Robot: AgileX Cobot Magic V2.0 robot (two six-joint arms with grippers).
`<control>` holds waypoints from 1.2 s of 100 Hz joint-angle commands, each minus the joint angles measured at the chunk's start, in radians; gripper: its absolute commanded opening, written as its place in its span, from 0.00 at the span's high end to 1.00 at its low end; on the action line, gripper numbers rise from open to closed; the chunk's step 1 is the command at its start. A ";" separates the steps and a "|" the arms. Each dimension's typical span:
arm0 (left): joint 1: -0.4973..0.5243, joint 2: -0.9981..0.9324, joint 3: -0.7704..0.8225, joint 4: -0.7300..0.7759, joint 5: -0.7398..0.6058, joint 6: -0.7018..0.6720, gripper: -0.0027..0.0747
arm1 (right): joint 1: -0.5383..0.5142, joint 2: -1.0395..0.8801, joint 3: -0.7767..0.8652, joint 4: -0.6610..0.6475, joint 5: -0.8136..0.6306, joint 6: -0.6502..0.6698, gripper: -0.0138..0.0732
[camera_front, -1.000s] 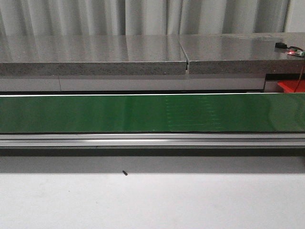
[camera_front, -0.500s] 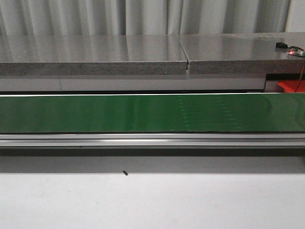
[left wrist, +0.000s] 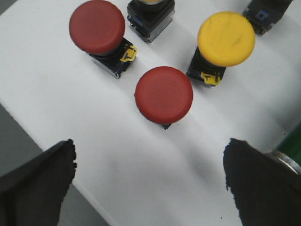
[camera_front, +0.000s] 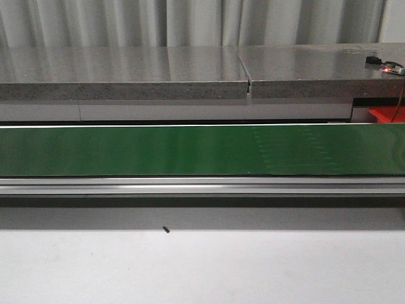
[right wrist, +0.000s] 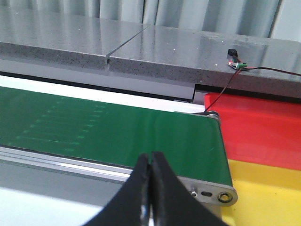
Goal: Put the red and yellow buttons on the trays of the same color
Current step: 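Lower the left gripper and grasp a red mushroom button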
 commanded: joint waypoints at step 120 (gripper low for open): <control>0.001 0.171 -0.121 -0.023 -0.150 -0.010 0.17 | 0.000 -0.019 -0.017 -0.009 -0.081 -0.004 0.92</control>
